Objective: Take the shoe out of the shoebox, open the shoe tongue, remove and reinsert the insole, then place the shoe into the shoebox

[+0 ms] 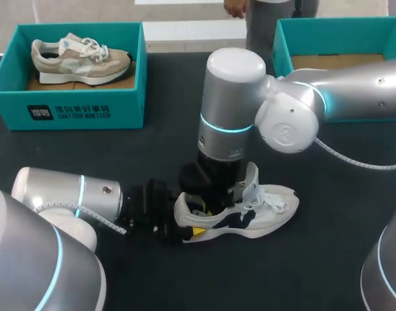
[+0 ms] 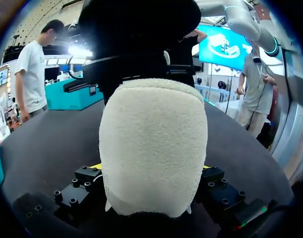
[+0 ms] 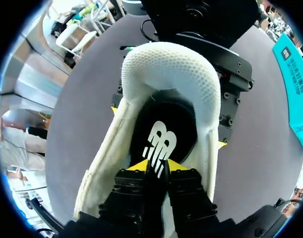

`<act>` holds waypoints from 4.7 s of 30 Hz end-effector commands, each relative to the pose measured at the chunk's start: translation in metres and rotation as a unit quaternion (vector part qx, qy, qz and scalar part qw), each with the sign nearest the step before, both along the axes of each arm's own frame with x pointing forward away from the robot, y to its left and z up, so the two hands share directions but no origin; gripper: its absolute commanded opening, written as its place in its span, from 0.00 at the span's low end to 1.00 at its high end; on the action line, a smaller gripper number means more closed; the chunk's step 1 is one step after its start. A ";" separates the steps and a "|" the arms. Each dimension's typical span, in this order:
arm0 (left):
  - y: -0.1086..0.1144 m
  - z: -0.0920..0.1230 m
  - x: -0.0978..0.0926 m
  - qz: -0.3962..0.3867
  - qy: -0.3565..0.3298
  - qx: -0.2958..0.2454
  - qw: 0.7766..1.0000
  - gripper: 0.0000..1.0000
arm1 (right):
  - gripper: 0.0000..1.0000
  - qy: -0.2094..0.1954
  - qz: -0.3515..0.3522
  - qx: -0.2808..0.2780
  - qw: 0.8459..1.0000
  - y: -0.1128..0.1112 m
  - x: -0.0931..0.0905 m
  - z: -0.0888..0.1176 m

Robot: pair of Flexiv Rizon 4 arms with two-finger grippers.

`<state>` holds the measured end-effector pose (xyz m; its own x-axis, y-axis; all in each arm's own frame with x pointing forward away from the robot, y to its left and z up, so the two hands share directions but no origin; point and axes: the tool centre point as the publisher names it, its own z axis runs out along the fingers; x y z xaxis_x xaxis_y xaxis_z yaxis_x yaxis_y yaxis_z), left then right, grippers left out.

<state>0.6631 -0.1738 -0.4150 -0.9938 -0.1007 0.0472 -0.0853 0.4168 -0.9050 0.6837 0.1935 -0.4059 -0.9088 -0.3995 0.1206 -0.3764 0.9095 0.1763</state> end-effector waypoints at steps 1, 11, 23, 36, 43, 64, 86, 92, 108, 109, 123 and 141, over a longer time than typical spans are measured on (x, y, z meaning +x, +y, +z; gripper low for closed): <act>0.000 -0.002 -0.006 0.001 0.000 0.001 1.000 0.00 | 0.00 0.005 0.000 -0.006 1.000 0.008 -0.011 -0.073; 0.000 -0.002 -0.006 0.001 0.000 0.001 1.000 0.00 | 0.00 0.023 -0.043 0.059 0.997 0.005 0.009 -0.030; 0.000 -0.002 -0.006 0.001 0.000 0.001 1.000 0.00 | 0.00 0.060 -0.057 0.124 0.989 0.009 0.013 0.013; 0.000 -0.002 -0.006 0.001 0.000 0.001 1.000 0.00 | 0.20 0.022 -0.033 0.102 0.994 0.016 0.005 0.002; 0.000 -0.002 -0.006 0.001 0.000 0.001 1.000 0.00 | 0.35 -0.038 -0.020 0.094 0.995 0.015 0.012 0.007; 0.000 -0.002 -0.006 0.001 0.000 0.001 1.000 0.00 | 0.42 -0.088 0.003 0.073 0.993 0.002 0.015 0.000; 0.000 -0.002 -0.006 0.001 0.000 0.001 1.000 0.00 | 0.56 -0.015 -0.001 0.014 1.000 -0.001 -0.006 -0.053; 0.000 -0.002 -0.006 0.001 0.000 0.001 1.000 0.00 | 0.00 -0.004 0.005 0.001 1.000 -0.005 -0.014 -0.059; 0.000 -0.002 -0.006 0.001 0.000 0.001 1.000 0.00 | 0.00 0.022 -0.037 0.061 0.997 -0.009 0.002 -0.014; 0.000 -0.002 -0.006 0.001 0.000 0.001 1.000 0.00 | 0.00 0.029 -0.042 0.070 0.996 -0.008 0.003 -0.010; 0.000 -0.002 -0.006 0.001 0.000 0.001 1.000 0.00 | 0.00 0.058 -0.040 0.120 0.990 0.000 0.001 0.024; 0.000 -0.002 -0.006 0.001 0.000 0.001 1.000 0.00 | 0.00 0.049 -0.050 0.167 0.983 -0.001 0.009 0.059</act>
<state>0.6621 -0.1736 -0.4138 -0.9938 -0.1014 0.0467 -0.0850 0.4170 -0.9049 0.6946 0.1965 -0.3531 -0.9344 -0.3432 0.0950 -0.2526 0.8268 0.5026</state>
